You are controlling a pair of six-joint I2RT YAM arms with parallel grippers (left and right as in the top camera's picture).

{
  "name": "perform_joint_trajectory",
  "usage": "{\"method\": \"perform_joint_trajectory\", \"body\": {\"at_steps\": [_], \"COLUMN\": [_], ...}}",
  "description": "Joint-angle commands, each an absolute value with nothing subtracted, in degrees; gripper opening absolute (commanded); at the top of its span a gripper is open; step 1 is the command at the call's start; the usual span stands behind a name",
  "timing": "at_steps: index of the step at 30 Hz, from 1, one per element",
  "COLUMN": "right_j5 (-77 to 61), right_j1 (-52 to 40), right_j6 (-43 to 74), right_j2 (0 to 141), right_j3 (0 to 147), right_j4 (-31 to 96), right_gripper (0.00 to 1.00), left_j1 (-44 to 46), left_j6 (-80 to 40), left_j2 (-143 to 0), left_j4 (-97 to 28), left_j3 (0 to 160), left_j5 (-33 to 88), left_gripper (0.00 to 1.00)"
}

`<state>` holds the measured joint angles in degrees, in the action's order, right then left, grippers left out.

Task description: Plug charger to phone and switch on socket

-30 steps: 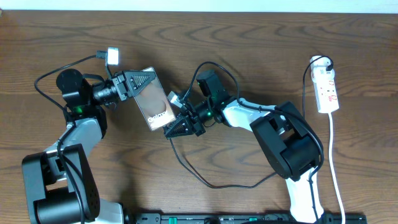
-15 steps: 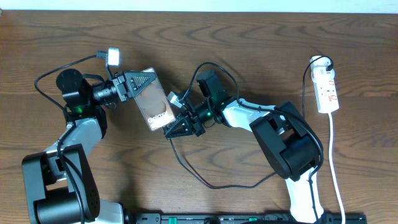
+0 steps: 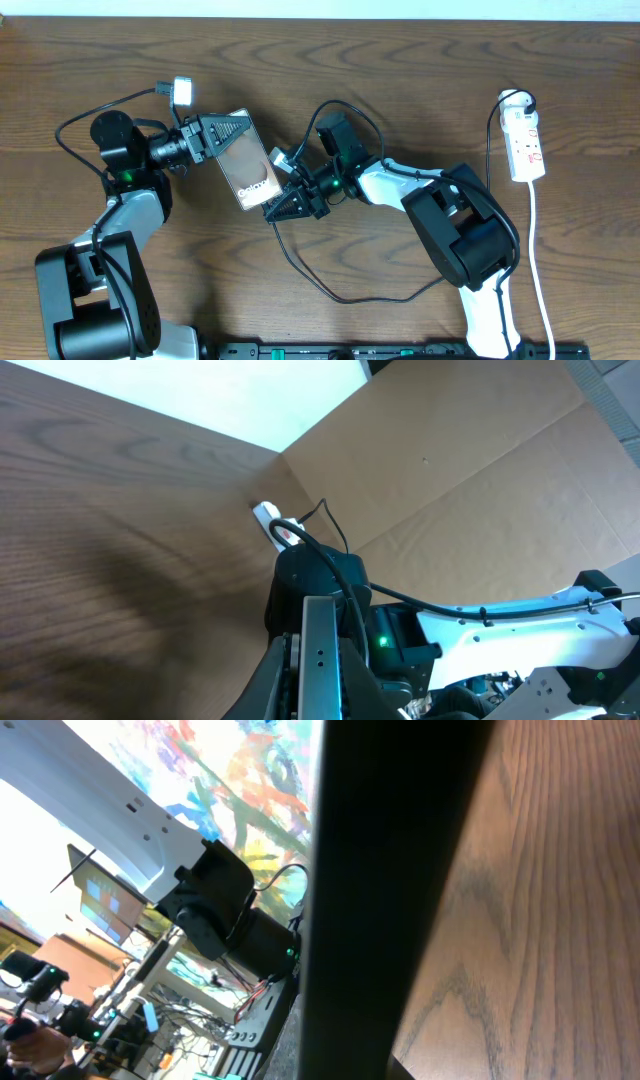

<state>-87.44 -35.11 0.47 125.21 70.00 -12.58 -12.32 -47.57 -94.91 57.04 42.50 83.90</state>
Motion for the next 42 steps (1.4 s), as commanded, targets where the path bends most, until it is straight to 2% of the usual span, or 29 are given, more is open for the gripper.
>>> {"method": "perform_joint_trajectory", "body": {"at_steps": [1, 20, 42], "right_j5": [-86.5, -86.5, -86.5], "right_j1": [-34.4, -34.5, -34.4], "right_j6": [0.9, 0.9, 1.3], "right_j2": [124.8, 124.8, 124.8], "right_j3": [71.2, 71.2, 71.2], "right_j4": [-13.5, -13.5, -13.5], "right_gripper": [0.01, 0.02, 0.14], "left_j1": [-11.3, -11.3, -11.3], "left_j6": [-47.7, -47.6, -47.0], "left_j2": [-94.0, -94.0, -94.0], "left_j4": [56.7, 56.7, 56.7], "left_j3": [42.4, 42.4, 42.4], "left_j5": [90.1, 90.0, 90.0], "left_gripper": [0.08, 0.08, 0.07]}}
